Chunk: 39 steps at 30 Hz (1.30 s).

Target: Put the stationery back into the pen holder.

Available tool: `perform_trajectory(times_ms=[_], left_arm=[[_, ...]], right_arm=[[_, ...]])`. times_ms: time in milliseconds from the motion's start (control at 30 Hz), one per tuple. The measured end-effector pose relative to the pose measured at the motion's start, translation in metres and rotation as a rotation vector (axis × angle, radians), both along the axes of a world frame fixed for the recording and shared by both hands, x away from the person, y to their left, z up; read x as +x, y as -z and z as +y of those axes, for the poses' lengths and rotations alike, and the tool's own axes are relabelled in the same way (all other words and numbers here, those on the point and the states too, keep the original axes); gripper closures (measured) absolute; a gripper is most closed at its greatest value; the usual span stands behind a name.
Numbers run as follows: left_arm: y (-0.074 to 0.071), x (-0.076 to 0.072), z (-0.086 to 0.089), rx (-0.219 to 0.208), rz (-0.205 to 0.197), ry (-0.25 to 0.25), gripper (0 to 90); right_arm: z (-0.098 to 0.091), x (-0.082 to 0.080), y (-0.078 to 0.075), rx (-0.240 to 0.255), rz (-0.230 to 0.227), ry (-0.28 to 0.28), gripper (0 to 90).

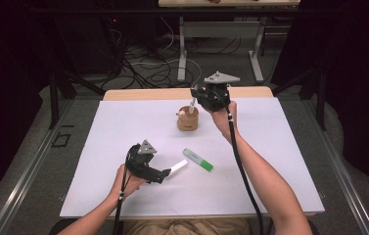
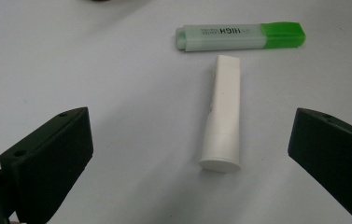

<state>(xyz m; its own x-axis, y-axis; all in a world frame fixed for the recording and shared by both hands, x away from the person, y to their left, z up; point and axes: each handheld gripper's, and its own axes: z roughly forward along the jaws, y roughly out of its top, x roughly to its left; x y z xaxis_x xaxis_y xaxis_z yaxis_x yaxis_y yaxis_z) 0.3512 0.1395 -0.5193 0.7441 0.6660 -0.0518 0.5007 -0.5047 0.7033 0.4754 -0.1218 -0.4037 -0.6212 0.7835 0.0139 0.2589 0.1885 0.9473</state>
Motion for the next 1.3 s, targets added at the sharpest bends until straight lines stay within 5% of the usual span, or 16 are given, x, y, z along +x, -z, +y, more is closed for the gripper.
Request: perform_trajectory(times_ms=[400, 1300], left_arm=[[-0.001, 0.000, -0.001, 0.003, -0.004, -0.007, 0.3], [-0.003, -0.001, 0.000, -0.010, -0.012, -0.007, 0.3]], right_arm=[[0.020, 0.023, 0.013, -0.072, 0.007, 0.035, 79.9], [0.051, 0.033, 0.027, -0.211, 0.004, 0.046, 79.7]])
